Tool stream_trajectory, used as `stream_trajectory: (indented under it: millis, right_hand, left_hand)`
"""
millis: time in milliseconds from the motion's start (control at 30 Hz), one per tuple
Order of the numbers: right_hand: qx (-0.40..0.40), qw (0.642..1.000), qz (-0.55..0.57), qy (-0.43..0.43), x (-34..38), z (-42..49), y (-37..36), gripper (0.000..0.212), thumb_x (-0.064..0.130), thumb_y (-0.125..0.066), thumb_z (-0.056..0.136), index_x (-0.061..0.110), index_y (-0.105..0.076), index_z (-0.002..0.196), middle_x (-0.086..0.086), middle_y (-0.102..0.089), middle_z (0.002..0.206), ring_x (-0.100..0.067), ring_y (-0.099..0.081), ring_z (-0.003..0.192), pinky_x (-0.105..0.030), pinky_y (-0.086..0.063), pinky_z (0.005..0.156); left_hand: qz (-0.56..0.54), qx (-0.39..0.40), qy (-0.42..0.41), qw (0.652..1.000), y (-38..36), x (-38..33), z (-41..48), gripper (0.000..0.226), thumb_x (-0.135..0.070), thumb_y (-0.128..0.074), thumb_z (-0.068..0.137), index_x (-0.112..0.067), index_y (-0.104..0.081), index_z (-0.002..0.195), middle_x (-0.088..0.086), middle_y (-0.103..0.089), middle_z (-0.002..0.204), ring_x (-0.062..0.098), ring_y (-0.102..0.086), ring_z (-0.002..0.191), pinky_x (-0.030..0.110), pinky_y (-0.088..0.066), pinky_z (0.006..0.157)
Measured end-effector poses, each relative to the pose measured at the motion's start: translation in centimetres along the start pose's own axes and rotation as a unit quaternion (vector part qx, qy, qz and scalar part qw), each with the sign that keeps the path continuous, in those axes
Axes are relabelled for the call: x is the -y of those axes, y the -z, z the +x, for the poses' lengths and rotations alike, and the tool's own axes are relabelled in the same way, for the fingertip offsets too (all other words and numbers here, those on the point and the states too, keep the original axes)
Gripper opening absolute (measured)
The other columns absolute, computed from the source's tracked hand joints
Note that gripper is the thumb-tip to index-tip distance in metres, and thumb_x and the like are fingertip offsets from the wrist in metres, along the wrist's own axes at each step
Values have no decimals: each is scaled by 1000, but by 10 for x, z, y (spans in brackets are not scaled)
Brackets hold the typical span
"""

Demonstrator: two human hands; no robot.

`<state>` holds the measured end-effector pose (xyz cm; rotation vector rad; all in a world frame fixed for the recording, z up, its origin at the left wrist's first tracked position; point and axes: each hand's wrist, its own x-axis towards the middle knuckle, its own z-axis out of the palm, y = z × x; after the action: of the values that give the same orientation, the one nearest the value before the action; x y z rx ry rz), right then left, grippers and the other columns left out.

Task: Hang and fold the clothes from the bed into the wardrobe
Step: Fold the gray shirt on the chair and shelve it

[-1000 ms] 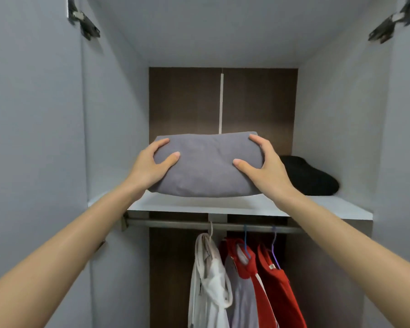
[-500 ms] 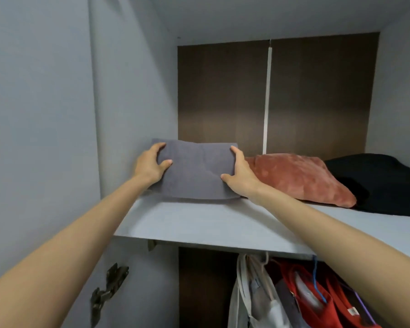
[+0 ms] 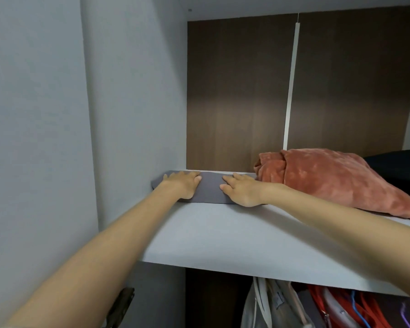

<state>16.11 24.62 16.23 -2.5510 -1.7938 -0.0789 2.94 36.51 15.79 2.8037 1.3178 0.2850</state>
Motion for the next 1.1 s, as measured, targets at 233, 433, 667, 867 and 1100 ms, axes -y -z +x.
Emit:
stream_trajectory:
  millis: [233, 433, 667, 867, 1100]
  right_hand:
    - [-7, 1000, -16, -10, 5, -5, -11, 56, 40, -9, 104, 18, -3, 155, -10, 5, 162, -32, 5, 148, -46, -6, 120]
    - [-93, 994, 14, 56, 5, -60, 16, 52, 35, -41, 100, 20, -31, 148, -10, -37, 145, -32, -37, 133, -45, -35, 108]
    - [-203, 974, 19, 94, -16, -154, 32, 39, 36, -45, 97, 31, -47, 136, 1, -57, 127, -23, -53, 116, -33, -38, 76]
    - [-309, 940, 118, 84, -45, -239, 4, 27, 35, -49, 96, 32, -60, 121, 13, -64, 118, -13, -59, 105, -35, -49, 77]
    - [-345, 916, 200, 49, -72, -330, -18, 20, 36, -51, 95, 38, -60, 113, 22, -63, 106, -4, -59, 87, -33, -50, 75]
  left_hand:
    - [-75, -12, -32, 997, -3, 16, -1, 48, -46, -17, 103, -35, -25, 149, -5, -28, 156, 23, -22, 144, 50, -11, 117]
    - [-161, -108, -67, 979, 18, 0, -36, 46, -30, -46, 99, -34, -38, 144, 0, -43, 147, 23, -38, 136, 42, -32, 111]
    - [-179, -261, -79, 945, 38, -31, -137, 43, -27, -49, 98, -28, -45, 141, 0, -55, 136, 23, -51, 124, 41, -42, 102]
    - [-239, -276, -114, 924, 20, -76, -230, 41, -36, -46, 98, -34, -46, 138, -8, -59, 131, 18, -54, 120, 38, -43, 101]
    - [-298, -308, -164, 889, 7, -128, -313, 39, -43, -44, 97, -40, -45, 137, -14, -57, 131, 6, -50, 122, 35, -42, 103]
